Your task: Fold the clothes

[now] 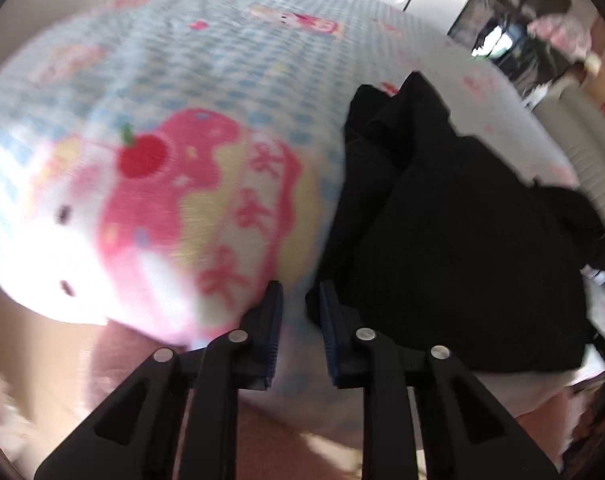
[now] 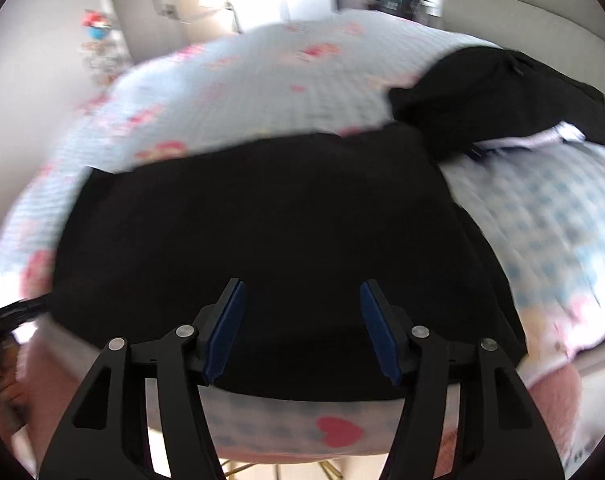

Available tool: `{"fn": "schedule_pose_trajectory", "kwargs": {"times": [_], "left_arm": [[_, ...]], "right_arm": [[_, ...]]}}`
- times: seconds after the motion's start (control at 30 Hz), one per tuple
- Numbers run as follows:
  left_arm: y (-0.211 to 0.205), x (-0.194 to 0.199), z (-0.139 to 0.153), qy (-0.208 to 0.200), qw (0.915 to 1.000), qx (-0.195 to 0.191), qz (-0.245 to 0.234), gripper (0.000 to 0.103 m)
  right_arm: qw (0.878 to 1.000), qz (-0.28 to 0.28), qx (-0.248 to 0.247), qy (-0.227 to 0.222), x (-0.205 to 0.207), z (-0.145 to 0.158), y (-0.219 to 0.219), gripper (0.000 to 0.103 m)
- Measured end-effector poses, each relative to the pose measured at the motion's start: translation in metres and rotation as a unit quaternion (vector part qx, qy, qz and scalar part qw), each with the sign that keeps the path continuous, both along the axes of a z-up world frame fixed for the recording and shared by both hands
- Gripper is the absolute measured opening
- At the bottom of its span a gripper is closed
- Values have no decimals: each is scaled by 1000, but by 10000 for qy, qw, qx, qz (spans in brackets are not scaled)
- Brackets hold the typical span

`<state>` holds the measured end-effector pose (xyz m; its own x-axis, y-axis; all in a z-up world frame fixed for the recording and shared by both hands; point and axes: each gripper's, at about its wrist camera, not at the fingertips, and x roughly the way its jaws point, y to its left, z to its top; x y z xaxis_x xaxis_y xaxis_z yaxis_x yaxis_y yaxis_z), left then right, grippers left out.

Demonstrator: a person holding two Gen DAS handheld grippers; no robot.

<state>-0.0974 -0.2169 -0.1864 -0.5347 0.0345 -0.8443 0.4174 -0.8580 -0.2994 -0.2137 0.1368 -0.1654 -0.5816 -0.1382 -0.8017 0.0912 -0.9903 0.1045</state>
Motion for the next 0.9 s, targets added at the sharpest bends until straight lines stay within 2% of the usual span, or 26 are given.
{"fn": "schedule_pose_trajectory", "kwargs": {"times": [0.1, 0.2, 0.27, 0.33, 0.4, 0.43, 0.5, 0.57, 0.6, 0.67, 0.7, 0.73, 0.77, 0.83, 0.9], "left_arm": [[-11, 20, 13, 193, 9992, 346, 97, 19], [-8, 33, 46, 1017, 9943, 329, -11, 25], [11, 24, 58, 1491, 9867, 493, -425, 38], [33, 11, 63, 1829, 9764, 710, -901, 41], [58, -12, 55, 1780, 9734, 718, -1253, 43], [70, -24, 49, 1690, 9735, 683, -1382, 43], [76, -38, 31, 1253, 9837, 506, -1183, 43], [75, -46, 12, 816, 9924, 321, -859, 40], [69, -44, 4, 733, 9936, 418, -750, 37], [54, -34, -1, 833, 9912, 813, -626, 33], [54, -30, 3, 915, 9906, 788, -642, 34], [63, -25, 14, 1151, 9876, 670, -829, 40], [73, -21, 25, 1385, 9836, 552, -1014, 52], [93, -14, 47, 1824, 9729, 327, -1385, 63], [116, -23, 53, 1816, 9679, 227, -1723, 63]], "right_arm": [[9990, -358, 114, -227, 4, -13, 23, 60], [9966, -683, 111, -436, 11, -21, 53, 61], [9965, -670, -162, -482, 6, -22, 61, 61], [9981, -367, -201, -444, 4, -20, 50, 62], [9992, 18, -186, -340, 6, -14, 33, 63], [9996, -28, -140, -253, 7, -12, 33, 62], [9999, -129, -48, -77, 9, -8, 34, 63], [9988, -340, 148, -309, 7, -16, 49, 62], [9976, -506, 262, -387, 8, -21, 62, 61], [9942, -887, 340, -510, 14, -25, 92, 61], [9919, -1103, 301, -553, 17, -26, 108, 61], [9898, -1289, 218, -558, 21, -23, 122, 61], [9890, -1378, 96, -526, 23, -17, 132, 62], [9917, -1233, -158, -335, 22, 1, 132, 62], [9953, -894, -364, -122, 19, 20, 118, 62]]}}
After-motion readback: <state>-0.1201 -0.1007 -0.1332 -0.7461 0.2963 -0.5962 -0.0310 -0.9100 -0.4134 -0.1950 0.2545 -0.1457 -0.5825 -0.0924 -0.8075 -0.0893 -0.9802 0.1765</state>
